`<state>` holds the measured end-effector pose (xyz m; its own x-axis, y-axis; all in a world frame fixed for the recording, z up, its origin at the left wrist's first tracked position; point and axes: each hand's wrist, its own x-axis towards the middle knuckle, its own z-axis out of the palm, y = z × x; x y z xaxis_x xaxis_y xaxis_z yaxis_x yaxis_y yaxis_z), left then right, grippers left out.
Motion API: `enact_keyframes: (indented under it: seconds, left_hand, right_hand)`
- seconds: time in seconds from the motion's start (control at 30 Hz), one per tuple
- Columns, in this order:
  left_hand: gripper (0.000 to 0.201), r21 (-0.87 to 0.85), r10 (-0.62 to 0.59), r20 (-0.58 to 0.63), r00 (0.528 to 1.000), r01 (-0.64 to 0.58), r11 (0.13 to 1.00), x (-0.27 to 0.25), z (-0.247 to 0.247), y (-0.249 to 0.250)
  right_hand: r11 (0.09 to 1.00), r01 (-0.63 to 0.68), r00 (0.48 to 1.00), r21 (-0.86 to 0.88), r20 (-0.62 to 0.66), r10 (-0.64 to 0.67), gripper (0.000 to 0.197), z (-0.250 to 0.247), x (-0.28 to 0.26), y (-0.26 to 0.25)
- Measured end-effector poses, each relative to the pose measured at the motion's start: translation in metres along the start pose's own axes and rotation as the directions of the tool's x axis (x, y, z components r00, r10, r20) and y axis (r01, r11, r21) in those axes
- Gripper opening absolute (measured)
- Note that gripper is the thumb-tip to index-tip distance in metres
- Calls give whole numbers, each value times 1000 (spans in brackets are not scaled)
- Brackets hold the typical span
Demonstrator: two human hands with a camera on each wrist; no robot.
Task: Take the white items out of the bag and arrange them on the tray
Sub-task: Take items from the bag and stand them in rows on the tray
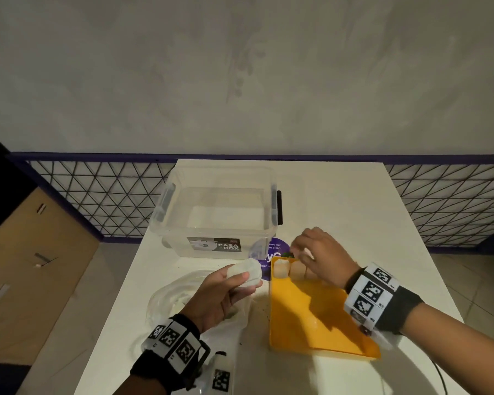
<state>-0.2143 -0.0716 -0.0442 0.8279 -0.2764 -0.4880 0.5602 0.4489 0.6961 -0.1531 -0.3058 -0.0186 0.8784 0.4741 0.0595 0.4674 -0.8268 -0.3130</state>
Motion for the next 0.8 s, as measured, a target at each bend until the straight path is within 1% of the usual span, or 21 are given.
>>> enact_keyframes:
  seconds: [0.1, 0.17, 0.3, 0.37, 0.43, 0.5, 0.57, 0.67, 0.73, 0.8]
  left_hand:
    - [43, -1, 35, -21, 999, -35, 999, -6, 0, 1]
    - [47, -14, 51, -12, 999, -52, 999, -11, 0, 1]
    - [45, -28, 62, -39, 997, -64, 998, -18, -4, 2]
    - [44, -104, 61, -45, 997, -65, 993, -21, -7, 3]
    - [42, -196, 72, -55, 996, -81, 977, -24, -9, 5]
    - [40, -227, 83, -62, 995, -95, 969, -28, -11, 6]
    - [41, -218, 87, -57, 995, -98, 971, -30, -12, 5]
    - [42, -205, 85, -60, 995, -95, 974, -31, -11, 4]
    - [38, -200, 79, -63, 995, -90, 976, -31, -10, 4]
    - [31, -188, 68, -67, 995, -80, 979, -31, -11, 3]
  right_hand:
    - [980, 49, 996, 195, 58, -61, 22, 0, 15, -44]
    - [948, 37, 991, 317, 111, -75, 24, 3, 22, -62]
    - [871, -77, 979, 485, 204, -28, 18, 7, 29, -77]
    - [793, -167, 970, 586, 241, 26, 14, 6, 31, -81]
    - [691, -238, 962, 683, 262, 72, 12, 3, 31, -82]
    - [641, -263, 961, 721, 256, 107, 11, 1, 30, -82]
    - [610, -279, 959, 742, 253, 131, 11, 1, 30, -80]
    - [562, -294, 955, 773, 263, 138, 13, 0, 29, -81]
    - [516, -295, 955, 804, 271, 124, 15, -3, 28, -81]
    - [509, -275, 961, 816, 249, 120, 14, -11, 29, -79]
